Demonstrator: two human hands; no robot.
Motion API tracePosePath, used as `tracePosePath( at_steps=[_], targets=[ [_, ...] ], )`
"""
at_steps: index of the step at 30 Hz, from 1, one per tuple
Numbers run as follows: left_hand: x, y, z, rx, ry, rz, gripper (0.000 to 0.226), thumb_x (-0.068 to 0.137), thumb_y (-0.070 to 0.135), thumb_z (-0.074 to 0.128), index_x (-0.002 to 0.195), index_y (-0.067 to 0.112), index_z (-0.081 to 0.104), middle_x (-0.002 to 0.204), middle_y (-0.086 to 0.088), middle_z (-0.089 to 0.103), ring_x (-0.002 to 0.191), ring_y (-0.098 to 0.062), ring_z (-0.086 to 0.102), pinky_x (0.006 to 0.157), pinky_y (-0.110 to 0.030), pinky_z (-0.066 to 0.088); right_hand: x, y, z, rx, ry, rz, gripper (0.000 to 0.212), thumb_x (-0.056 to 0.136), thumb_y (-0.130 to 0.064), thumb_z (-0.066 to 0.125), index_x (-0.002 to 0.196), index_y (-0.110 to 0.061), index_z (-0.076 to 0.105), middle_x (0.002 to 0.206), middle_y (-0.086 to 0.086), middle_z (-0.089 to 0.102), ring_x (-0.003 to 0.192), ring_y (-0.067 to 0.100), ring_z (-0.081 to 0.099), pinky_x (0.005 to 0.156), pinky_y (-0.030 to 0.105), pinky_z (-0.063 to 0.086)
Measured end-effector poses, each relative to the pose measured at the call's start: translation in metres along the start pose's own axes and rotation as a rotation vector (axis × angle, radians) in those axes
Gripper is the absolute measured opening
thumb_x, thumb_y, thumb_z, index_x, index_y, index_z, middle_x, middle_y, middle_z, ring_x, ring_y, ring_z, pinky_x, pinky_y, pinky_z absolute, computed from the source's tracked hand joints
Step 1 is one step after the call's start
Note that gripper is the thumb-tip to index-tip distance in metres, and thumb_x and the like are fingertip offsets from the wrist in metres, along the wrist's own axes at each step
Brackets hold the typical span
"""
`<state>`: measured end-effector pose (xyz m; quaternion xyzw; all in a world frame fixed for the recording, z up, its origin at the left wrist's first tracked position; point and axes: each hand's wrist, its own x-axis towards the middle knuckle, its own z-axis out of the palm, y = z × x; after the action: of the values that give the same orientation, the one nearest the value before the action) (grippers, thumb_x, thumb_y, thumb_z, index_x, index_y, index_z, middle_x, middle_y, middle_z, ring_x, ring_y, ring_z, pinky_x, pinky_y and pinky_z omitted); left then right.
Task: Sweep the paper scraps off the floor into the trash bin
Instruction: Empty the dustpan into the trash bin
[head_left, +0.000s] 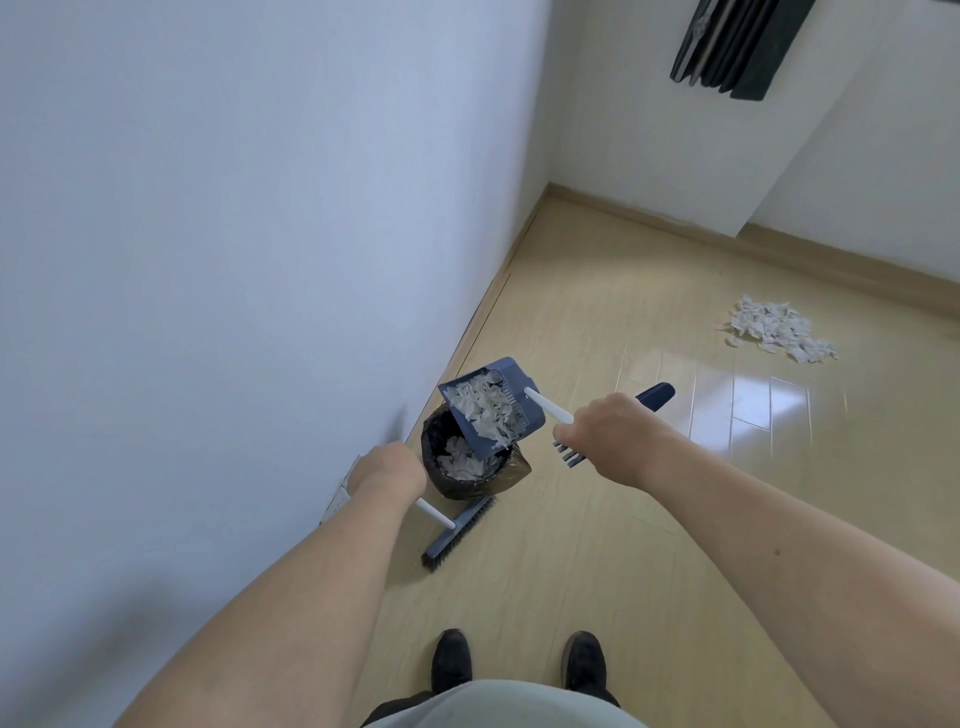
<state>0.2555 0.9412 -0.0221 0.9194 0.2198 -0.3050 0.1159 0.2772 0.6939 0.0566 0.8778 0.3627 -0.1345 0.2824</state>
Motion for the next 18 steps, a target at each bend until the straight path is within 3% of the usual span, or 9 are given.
tracePosePath(
  at_steps=[6, 13, 18],
  targets=[
    [0.003, -0.004, 0.003, -0.054, -0.035, -0.030, 0.014, 0.084, 0.009, 0.060, 0.074, 0.016, 0.053, 0.071, -0.003, 0.056, 0.087, -0.024, 0.068, 0.057, -0.026, 0.046, 0.000, 0.001, -0.002, -0.065, -0.021, -0.019, 0.030, 0.086, -0.002, 0.047, 0.110, -0.018, 0.056, 0.089, 0.004, 0.065, 0.079, 0.025, 0.063, 0.065, 0.032, 0.048],
    [0.003, -0.007, 0.004, -0.085, -0.047, -0.035, 0.008, 0.084, 0.010, 0.061, 0.081, 0.016, 0.056, 0.071, -0.004, 0.057, 0.081, -0.025, 0.066, 0.058, -0.027, 0.048, -0.003, 0.004, -0.005, -0.100, -0.010, -0.027, 0.028, 0.086, -0.003, 0.047, 0.107, -0.019, 0.056, 0.089, 0.005, 0.065, 0.079, 0.026, 0.063, 0.067, 0.032, 0.049],
    [0.003, -0.006, 0.006, -0.096, -0.032, -0.038, 0.010, 0.085, 0.010, 0.060, 0.079, 0.016, 0.054, 0.073, -0.004, 0.057, 0.081, -0.024, 0.066, 0.062, -0.027, 0.051, -0.008, 0.005, -0.010, -0.127, -0.005, -0.043, 0.025, 0.087, -0.001, 0.047, 0.104, -0.018, 0.056, 0.079, 0.005, 0.054, 0.068, 0.026, 0.047, 0.063, 0.032, 0.040]
  ],
)
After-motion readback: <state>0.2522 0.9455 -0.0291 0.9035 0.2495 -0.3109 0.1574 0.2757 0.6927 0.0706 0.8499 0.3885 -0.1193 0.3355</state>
